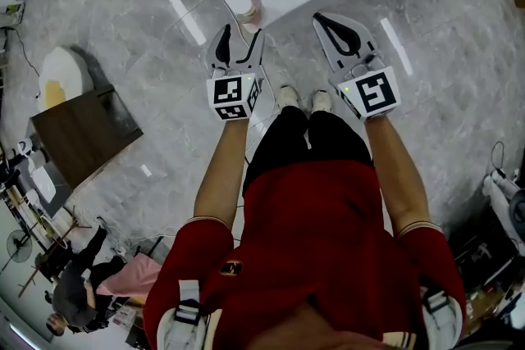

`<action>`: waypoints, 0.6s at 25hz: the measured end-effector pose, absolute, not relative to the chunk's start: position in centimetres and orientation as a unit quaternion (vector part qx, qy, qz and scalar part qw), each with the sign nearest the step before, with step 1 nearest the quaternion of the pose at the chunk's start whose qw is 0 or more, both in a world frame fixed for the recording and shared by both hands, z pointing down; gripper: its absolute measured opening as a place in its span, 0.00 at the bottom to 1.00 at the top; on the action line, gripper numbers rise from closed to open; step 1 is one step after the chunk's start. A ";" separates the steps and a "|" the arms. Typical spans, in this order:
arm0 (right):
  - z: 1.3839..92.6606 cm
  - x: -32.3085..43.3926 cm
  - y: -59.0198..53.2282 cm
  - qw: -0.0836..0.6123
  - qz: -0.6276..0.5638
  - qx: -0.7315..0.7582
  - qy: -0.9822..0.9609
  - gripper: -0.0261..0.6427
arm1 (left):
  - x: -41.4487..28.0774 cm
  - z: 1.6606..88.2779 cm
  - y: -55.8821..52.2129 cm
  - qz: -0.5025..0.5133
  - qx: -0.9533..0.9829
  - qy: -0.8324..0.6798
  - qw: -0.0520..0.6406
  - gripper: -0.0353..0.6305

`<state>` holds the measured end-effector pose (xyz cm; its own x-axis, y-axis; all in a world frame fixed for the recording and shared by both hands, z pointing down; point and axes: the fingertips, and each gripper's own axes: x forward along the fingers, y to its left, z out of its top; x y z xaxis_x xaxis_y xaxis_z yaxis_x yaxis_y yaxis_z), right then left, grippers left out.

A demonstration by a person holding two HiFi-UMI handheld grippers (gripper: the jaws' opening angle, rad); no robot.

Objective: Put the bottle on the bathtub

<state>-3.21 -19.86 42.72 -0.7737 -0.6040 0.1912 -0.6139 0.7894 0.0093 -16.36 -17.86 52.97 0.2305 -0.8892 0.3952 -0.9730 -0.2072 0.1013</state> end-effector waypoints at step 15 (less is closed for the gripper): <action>38.4 -2.5 -16.6 0.066 0.023 0.309 -0.948 0.03 | -13.0 43.4 -14.4 0.068 0.781 -0.607 0.131 0.47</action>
<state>-2.49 -16.61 38.42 -0.8003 -0.5831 0.1399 -0.5892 0.8080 -0.0033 -13.04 -14.37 43.44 0.2546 -0.9299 0.2655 -0.9656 -0.2293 0.1226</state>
